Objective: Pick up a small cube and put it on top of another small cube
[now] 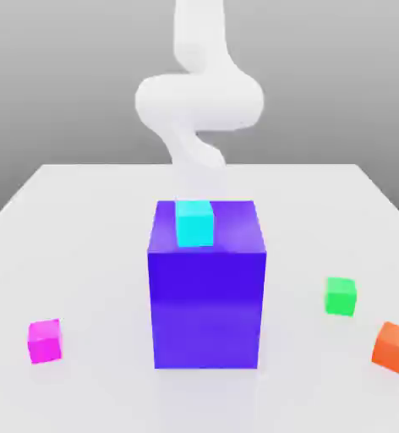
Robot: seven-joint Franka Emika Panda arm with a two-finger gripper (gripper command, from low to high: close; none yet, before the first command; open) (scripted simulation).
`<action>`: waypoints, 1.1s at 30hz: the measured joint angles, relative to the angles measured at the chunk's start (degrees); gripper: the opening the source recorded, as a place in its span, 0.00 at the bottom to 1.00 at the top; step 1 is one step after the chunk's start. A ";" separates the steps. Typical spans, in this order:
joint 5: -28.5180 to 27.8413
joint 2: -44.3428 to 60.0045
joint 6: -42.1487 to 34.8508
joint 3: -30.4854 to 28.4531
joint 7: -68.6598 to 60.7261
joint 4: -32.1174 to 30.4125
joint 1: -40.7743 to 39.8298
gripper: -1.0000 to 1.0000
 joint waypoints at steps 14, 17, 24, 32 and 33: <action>-6.84 29.58 14.91 -2.55 25.33 -10.39 -18.26 0.50; -6.09 35.74 18.21 -4.58 29.11 -12.64 -20.90 0.50; 3.34 49.89 26.35 -5.32 31.48 -17.15 -27.26 0.50; 6.22 61.43 35.39 -2.93 29.94 -15.38 -29.44 0.00; 6.20 61.43 35.41 -2.93 29.96 -15.38 -29.44 0.00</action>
